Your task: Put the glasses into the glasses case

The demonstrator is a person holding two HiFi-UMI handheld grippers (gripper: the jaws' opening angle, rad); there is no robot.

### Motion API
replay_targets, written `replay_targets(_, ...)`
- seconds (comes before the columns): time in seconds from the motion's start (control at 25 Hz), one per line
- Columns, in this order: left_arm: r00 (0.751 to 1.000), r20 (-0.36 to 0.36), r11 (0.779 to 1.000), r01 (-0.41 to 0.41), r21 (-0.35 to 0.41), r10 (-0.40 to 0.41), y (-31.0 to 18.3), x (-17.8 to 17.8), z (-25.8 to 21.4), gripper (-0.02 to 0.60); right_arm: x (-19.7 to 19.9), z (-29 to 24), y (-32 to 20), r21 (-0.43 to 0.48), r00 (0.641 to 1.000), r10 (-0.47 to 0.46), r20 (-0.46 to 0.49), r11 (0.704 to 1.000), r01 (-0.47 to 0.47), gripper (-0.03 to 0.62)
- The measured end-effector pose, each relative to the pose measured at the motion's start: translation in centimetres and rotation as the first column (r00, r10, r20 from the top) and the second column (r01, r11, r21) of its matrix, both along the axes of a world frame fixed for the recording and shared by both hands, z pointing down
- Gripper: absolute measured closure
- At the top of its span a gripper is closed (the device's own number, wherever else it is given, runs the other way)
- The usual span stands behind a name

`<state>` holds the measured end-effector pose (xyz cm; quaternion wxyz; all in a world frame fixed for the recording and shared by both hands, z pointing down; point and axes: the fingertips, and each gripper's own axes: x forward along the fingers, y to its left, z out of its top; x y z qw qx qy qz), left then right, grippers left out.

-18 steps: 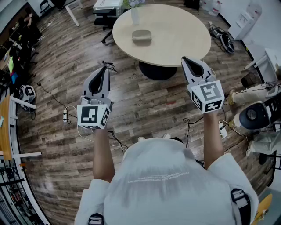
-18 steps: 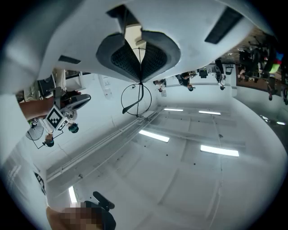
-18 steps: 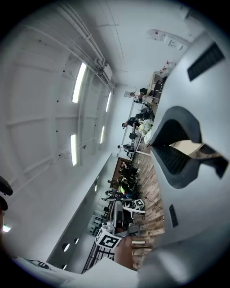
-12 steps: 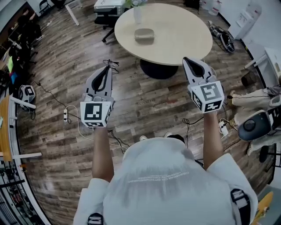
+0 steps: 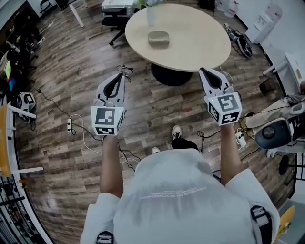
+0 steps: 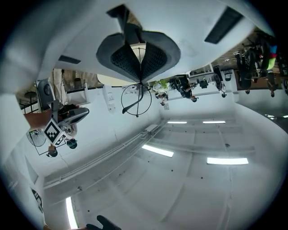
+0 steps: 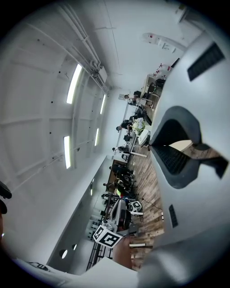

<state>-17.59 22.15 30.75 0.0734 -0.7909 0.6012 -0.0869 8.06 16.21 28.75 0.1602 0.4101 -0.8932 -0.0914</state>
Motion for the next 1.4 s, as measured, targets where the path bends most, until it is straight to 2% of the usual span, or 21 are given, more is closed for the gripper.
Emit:
replay_targets(0.2, 1.0, 0.023, 0.999, 0.02, -0.039, -0.019, -2.2, -0.5, 1.7, 0.565, -0.9, 1.6, -2.2, -0.025, 1.0, -0.008, -0.006, 1.0, 0.008, 0.594)
replay_targets(0.44, 0.997, 0.08, 1.0, 0.005, 0.004, -0.006, -6.6, -0.3, 1.3, 0.565, -2.1, 3.0, -8.1, -0.008, 0.999, -0.046, 0.001, 0.999, 0.046, 0.594)
replay_targets(0.6, 0.993, 0.108, 0.998, 0.041, 0.042, -0.045, -11.3, -0.6, 0.8, 0.565, -3.0, 3.6, -14.0, 0.003, 0.997, -0.08, 0.017, 0.997, 0.08, 0.594)
replay_targets(0.84, 0.987, 0.135, 0.995, 0.082, 0.053, -0.089, -20.2, 0.7, 0.2, 0.565, -3.1, 4.0, -23.6, 0.005, 0.991, -0.134, -0.006, 0.991, 0.134, 0.594)
replay_targets(1.08, 0.966, 0.13, 0.972, 0.209, 0.11, -0.223, -26.6, 0.3, -0.7, 0.565, -2.9, 4.7, -31.1, -0.012, 0.985, -0.174, -0.016, 0.985, 0.174, 0.594)
replay_targets(1.24, 0.955, 0.131, 0.962, 0.256, 0.093, -0.266, -30.4, -0.2, -0.3, 0.565, -2.7, 4.5, -34.7, -0.015, 0.983, -0.185, -0.006, 0.983, 0.185, 0.594)
replay_targets(1.4, 0.953, 0.142, 0.963, 0.262, 0.066, -0.269, -33.4, -0.6, 1.0, 0.565, -3.2, 4.9, -37.3, -0.015, 0.982, -0.187, -0.005, 0.982, 0.187, 0.594)
